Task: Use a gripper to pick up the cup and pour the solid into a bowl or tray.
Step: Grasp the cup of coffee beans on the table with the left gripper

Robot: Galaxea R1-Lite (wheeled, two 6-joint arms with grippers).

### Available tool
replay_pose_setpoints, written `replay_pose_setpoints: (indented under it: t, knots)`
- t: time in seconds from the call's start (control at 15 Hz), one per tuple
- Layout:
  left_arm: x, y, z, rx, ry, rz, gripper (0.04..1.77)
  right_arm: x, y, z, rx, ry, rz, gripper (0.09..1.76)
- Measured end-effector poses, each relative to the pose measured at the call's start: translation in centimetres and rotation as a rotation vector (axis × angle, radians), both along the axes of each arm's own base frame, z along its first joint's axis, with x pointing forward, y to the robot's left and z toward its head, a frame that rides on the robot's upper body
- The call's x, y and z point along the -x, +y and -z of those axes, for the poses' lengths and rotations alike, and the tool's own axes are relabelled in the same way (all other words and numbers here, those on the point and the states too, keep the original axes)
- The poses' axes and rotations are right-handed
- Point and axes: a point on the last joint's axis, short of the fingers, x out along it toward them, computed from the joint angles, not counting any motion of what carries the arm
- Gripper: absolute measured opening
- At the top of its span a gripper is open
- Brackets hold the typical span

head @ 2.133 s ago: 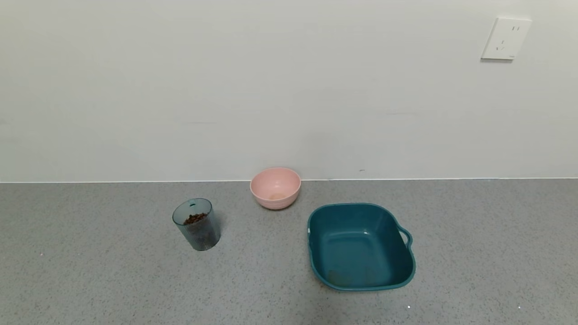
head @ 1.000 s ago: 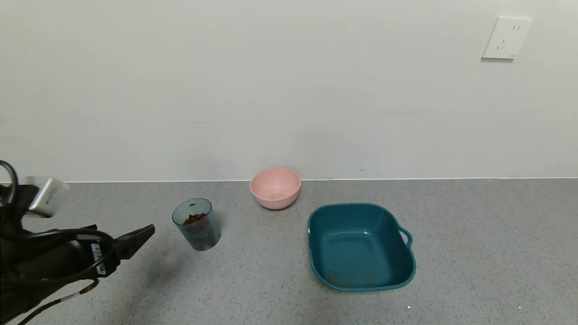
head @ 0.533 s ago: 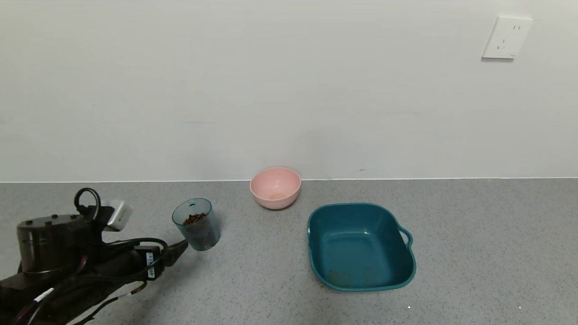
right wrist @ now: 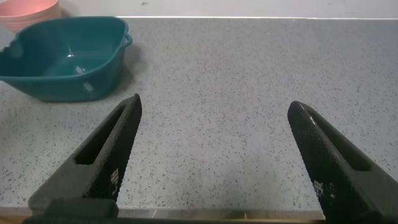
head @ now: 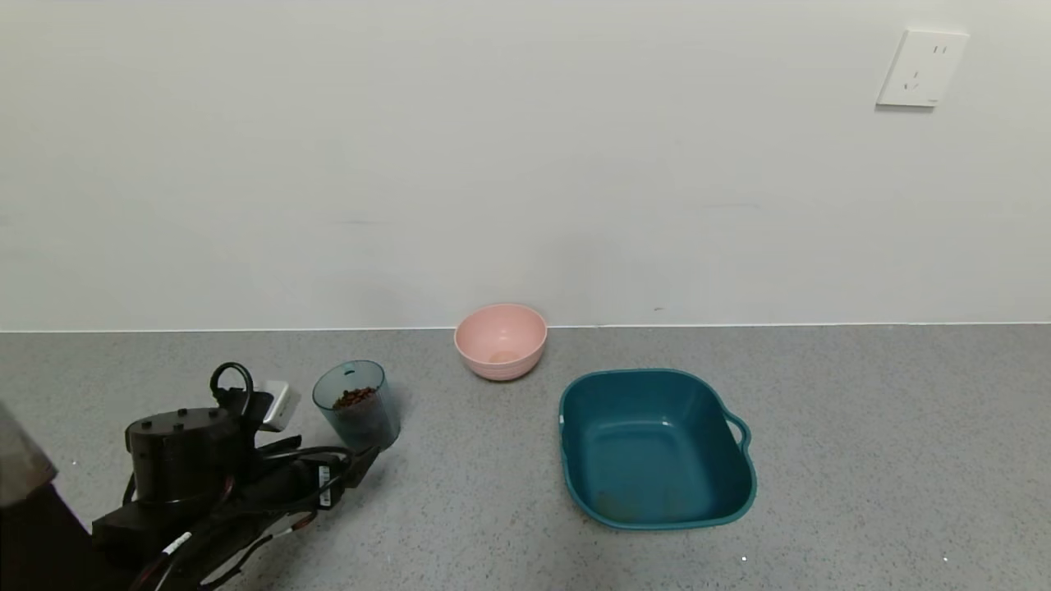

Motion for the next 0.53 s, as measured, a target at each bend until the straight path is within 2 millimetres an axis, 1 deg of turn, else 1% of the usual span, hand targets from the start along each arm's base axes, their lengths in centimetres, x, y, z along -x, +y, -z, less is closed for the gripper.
replay_pose_setpoints:
  t: [0.2,0.4,0.53]
  knots:
    - [-0.8,-0.1,1.9,-0.001,-0.065,0.000,1.72,0.0,0.0,0.0,0.000,0.000,0.000,1.71]
    - [-0.5,-0.1,4.5,-0.004,0.014,-0.006,1.72,0.0,0.0,0.0,0.000,0.000,0.000,1.71]
    - [-0.7,-0.1,5.1,-0.005,0.029,-0.006,1.72,0.0,0.0,0.0,0.000,0.000,0.000,1.71]
